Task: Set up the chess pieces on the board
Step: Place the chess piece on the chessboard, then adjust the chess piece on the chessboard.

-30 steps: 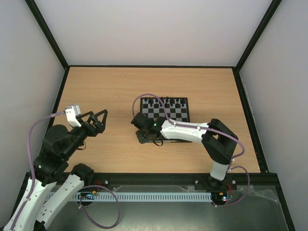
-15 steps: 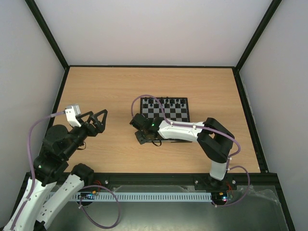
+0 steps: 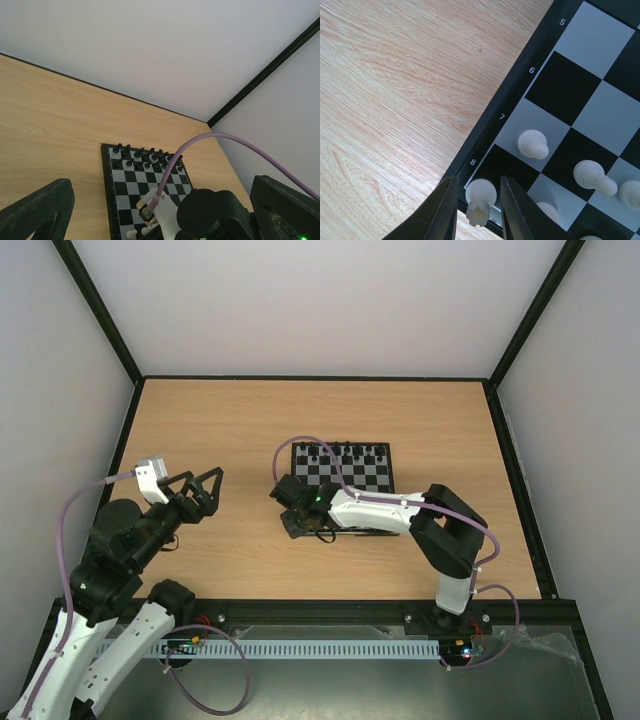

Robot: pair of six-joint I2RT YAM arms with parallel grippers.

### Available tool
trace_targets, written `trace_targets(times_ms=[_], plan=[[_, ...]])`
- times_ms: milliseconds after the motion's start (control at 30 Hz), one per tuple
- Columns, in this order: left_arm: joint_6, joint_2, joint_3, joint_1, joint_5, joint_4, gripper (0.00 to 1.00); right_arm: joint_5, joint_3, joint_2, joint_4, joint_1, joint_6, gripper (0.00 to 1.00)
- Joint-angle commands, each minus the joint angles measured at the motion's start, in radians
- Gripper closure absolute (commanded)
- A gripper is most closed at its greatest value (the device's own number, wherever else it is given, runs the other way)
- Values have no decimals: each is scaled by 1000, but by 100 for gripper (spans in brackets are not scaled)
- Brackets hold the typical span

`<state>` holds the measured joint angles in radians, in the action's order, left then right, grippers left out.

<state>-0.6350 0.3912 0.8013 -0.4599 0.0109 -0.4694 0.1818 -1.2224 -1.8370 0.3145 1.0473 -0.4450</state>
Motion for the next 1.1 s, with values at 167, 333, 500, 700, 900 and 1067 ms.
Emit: trace_targets(times_ms=[167, 333, 500, 700, 900, 1067], plan=[[14, 14, -31, -3, 6, 47, 0, -14, -23, 40, 28, -3, 21, 73], [12, 18, -32, -3, 6, 52, 1, -13, -20, 55, 26, -3, 23, 71], [9, 17, -27, -3, 6, 51, 0, -10, -20, 77, 23, -4, 24, 66], [9, 13, -21, -3, 11, 48, 1, -4, -17, 115, 24, -3, 26, 62], [11, 10, -19, -3, 14, 45, 0, -24, 2, 152, 23, -4, 23, 60], [10, 11, -14, -3, 16, 40, 1, -41, 24, 186, 17, -2, 22, 60]])
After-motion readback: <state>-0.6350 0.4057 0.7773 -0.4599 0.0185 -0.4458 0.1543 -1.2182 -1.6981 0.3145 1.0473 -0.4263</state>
